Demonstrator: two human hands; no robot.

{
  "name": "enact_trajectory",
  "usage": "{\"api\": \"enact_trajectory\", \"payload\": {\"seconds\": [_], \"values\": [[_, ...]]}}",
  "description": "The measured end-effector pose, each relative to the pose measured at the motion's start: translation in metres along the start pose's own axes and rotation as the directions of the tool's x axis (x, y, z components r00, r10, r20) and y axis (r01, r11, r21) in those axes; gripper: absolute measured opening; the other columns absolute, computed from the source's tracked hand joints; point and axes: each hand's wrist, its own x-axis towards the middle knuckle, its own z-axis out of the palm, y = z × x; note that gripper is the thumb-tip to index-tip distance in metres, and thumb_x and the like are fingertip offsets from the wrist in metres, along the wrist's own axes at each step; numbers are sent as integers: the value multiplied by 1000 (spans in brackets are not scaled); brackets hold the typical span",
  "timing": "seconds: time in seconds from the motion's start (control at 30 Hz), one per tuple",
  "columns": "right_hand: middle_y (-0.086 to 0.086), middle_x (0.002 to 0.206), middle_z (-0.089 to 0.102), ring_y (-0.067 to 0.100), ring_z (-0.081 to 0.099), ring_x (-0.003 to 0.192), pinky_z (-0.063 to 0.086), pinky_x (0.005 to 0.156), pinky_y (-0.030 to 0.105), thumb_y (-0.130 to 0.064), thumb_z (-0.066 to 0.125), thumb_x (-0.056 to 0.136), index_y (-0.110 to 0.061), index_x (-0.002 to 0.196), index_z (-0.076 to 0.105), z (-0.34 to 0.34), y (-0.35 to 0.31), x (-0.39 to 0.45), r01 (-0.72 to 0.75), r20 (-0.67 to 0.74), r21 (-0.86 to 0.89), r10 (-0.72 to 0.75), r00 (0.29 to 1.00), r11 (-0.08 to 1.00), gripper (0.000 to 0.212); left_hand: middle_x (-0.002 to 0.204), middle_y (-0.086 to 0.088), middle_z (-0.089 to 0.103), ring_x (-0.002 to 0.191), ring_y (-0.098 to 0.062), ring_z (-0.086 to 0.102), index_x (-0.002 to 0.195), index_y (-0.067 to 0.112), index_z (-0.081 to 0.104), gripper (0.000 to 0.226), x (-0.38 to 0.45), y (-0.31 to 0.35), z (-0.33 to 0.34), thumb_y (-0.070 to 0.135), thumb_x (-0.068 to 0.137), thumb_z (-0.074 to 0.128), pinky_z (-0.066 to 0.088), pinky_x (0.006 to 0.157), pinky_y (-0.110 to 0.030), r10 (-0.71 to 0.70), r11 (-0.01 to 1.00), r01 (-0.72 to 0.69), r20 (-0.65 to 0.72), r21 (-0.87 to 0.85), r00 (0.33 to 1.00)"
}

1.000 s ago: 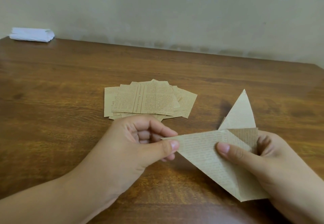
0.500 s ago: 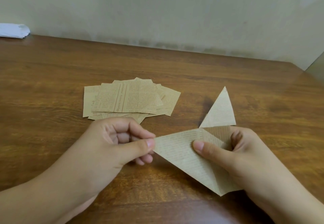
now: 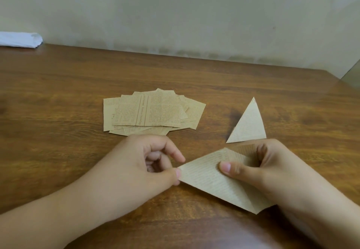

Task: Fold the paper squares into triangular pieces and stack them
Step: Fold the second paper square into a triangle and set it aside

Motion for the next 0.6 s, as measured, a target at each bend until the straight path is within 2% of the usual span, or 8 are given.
{"api": "enact_trajectory", "payload": {"seconds": [0.03, 0.1, 0.17, 0.23, 0.3, 0.4, 0.5, 0.6], "values": [[-2, 86, 76, 16, 72, 82, 55, 86, 41, -29, 72, 77, -20, 87, 77, -1, -3, 1, -16, 20, -41, 16, 1000, 999, 14, 70, 11, 68, 66, -6, 63, 82, 42, 68, 22, -1, -1, -2, 22, 75, 74, 49, 68, -17, 51, 991, -52, 9, 127, 999], [-8, 83, 75, 8, 71, 78, 57, 80, 29, -30, 72, 78, -22, 86, 77, -4, -11, 6, -29, 50, -176, 38, 998, 984, 12, 89, 22, 60, 85, 2, 56, 88, 49, 65, 16, 0, -4, -5, 40, 76, 71, 41, 75, -9, 167, 923, -181, 70, 340, 983], [-12, 83, 75, 3, 70, 78, 56, 76, 23, -33, 72, 80, -26, 89, 76, -6, -20, 15, -15, 96, -315, 47, 994, 949, 12, 99, 26, 47, 103, 4, 46, 102, 52, 60, 27, 4, -10, -7, 54, 75, 56, 35, 85, -8, 239, 828, -304, 193, 471, 952], [-13, 83, 74, 0, 69, 77, 55, 73, 21, -34, 72, 81, -28, 91, 76, -5, -26, 23, 15, 138, -410, 46, 989, 912, 12, 102, 28, 37, 109, 4, 38, 110, 56, 48, 37, 7, -14, -10, 59, 73, 48, 33, 89, -14, 275, 784, -364, 243, 503, 930], [-16, 76, 73, -5, 65, 69, 48, 62, 13, -34, 73, 80, -29, 82, 75, -3, -30, 31, 16, 148, -462, 60, 987, 887, 6, 107, 30, 28, 112, 10, 28, 109, 61, 32, 43, 6, -13, -13, 65, 68, 43, 32, 86, -13, 273, 780, -351, 223, 519, 936], [-17, 64, 69, -8, 61, 57, 41, 50, 9, -36, 75, 77, -30, 66, 68, -1, -35, 38, -1, 134, -544, 88, 987, 839, 15, 112, 32, 20, 114, 14, 18, 113, 67, 27, 45, 5, -12, -14, 67, 70, 42, 26, 88, -12, 266, 764, -377, 276, 523, 924], [-14, 68, 68, -2, 61, 62, 44, 55, 14, -43, 75, 75, -27, 73, 67, 0, -39, 41, -20, 106, -656, 117, 987, 754, 18, 118, 35, 12, 119, 13, 6, 117, 73, 30, 46, 8, -17, -14, 72, 72, 34, 16, 97, -15, 231, 723, -418, 378, 551, 897], [-13, 80, 67, 3, 61, 74, 47, 63, 20, -47, 73, 76, -26, 88, 68, 4, -43, 41, -40, 79, -726, 142, 987, 686, 24, 123, 37, 7, 121, 14, -5, 115, 77, 30, 48, 10, -21, -16, 78, 67, 26, 8, 101, -14, 198, 703, -404, 386, 585, 901]]}}
